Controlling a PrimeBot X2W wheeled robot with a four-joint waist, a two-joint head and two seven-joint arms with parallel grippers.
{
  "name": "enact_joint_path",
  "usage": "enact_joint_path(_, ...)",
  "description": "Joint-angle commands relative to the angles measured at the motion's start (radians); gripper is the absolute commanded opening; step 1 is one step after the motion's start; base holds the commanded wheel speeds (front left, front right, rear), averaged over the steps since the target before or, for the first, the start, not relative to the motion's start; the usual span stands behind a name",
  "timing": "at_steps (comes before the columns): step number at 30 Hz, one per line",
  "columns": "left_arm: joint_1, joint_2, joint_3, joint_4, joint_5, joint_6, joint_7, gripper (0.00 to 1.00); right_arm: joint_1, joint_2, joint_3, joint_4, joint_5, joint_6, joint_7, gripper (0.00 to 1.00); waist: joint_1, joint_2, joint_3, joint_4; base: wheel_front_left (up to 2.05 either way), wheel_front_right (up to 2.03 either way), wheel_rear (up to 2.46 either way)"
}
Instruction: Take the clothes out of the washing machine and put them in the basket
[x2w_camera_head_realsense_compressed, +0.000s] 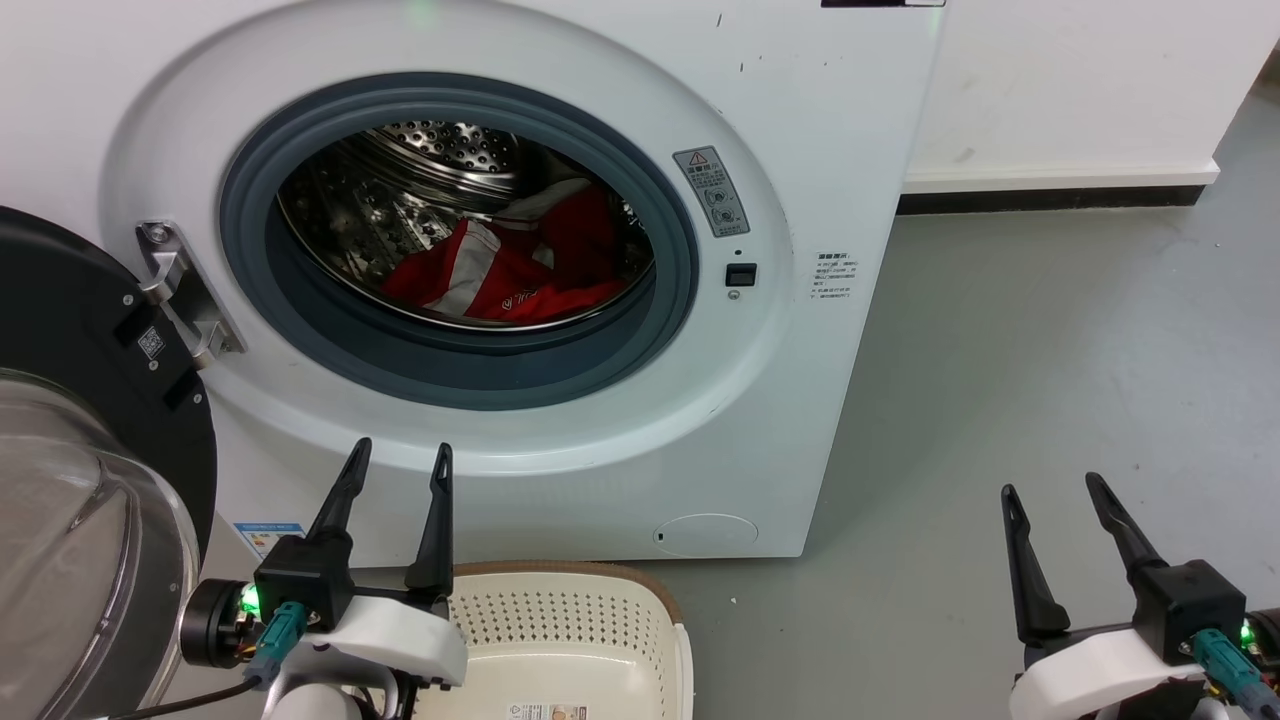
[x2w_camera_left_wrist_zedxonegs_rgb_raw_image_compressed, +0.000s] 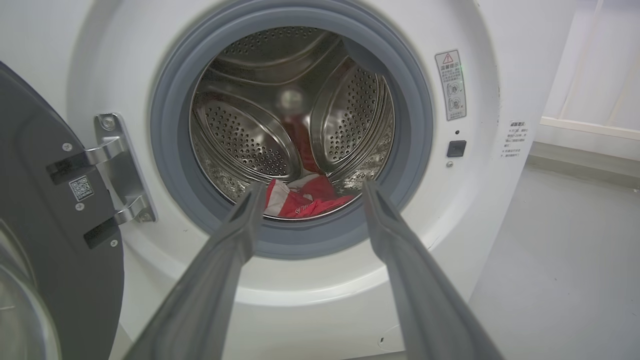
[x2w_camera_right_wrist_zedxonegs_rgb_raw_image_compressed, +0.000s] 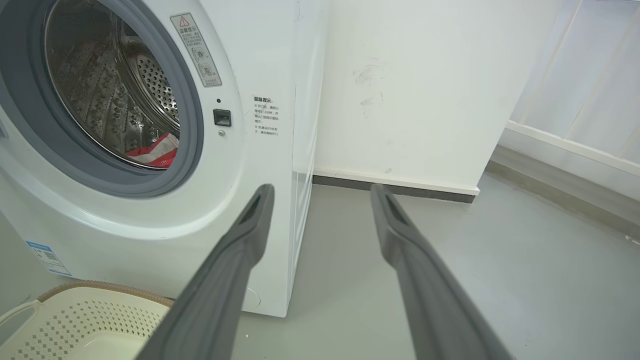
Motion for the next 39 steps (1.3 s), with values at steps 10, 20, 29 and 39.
enact_joint_path(10,-0.007,-0.003,0.008,0.007,0.000,-0.003,-0.004,1.00,-0.005,0.000,0.001,0.011,0.003,-0.001,-0.006,1.00,0.0000,0.0000,0.001,0.000,0.00,0.00,0.00)
enact_joint_path(20,-0.011,-0.003,0.013,0.014,0.002,-0.003,-0.004,1.00,-0.013,0.000,0.007,0.005,0.005,-0.001,-0.004,1.00,0.0000,0.0000,0.007,-0.007,0.00,0.00,0.00)
enact_joint_path(29,-0.118,0.030,0.035,0.074,-0.015,-0.006,-0.004,1.00,-0.063,0.000,0.028,-0.018,0.013,-0.001,-0.002,1.00,0.0000,0.0000,0.117,-0.070,0.00,0.00,0.00)
enact_joint_path(39,-0.330,0.118,0.067,0.246,-0.039,-0.011,0.015,1.00,-0.128,0.001,0.053,-0.016,0.031,-0.001,-0.030,1.00,0.0000,0.0000,0.271,-0.184,0.00,0.00,0.00)
